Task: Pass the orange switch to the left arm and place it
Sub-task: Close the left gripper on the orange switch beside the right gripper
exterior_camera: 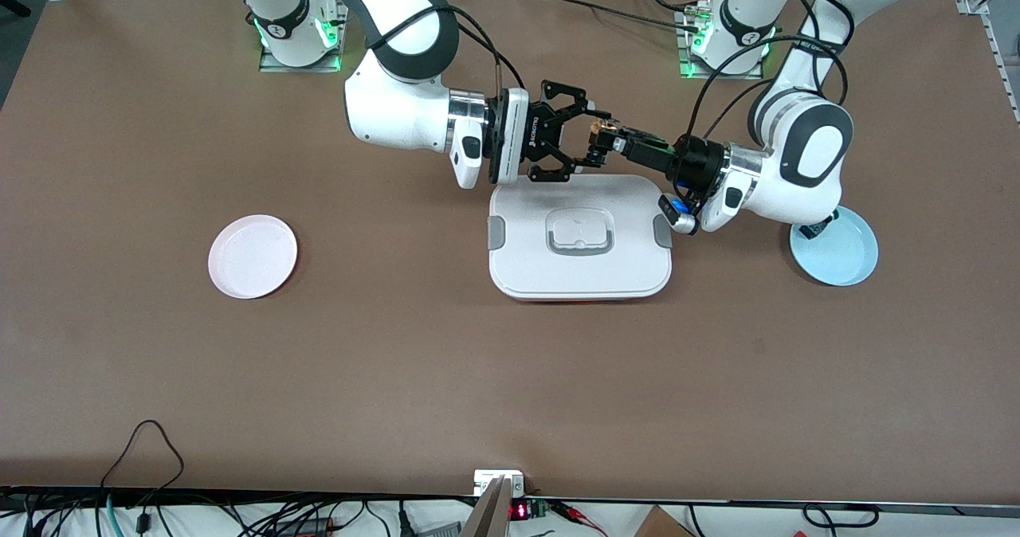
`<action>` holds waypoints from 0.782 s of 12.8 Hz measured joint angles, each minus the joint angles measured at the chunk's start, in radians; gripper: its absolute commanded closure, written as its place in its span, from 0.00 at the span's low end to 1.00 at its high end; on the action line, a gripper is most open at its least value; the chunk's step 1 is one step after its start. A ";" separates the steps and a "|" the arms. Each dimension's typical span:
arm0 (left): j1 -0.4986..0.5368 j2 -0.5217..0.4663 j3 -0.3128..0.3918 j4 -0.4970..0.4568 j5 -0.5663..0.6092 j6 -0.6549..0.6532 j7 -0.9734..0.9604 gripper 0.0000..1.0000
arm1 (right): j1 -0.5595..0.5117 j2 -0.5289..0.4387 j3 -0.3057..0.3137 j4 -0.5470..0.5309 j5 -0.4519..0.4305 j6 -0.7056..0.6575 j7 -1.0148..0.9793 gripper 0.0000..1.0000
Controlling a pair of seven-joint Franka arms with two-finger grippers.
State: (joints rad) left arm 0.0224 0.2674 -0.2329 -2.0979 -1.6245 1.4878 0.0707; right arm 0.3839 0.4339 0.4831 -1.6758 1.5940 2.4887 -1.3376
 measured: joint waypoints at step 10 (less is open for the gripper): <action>0.003 -0.001 -0.002 0.000 -0.007 0.000 0.000 0.76 | 0.002 0.001 0.000 0.003 0.001 0.006 -0.003 0.00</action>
State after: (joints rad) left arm 0.0252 0.2666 -0.2352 -2.0981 -1.6319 1.4883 0.0711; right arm 0.3855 0.4352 0.4829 -1.6723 1.5950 2.4948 -1.3408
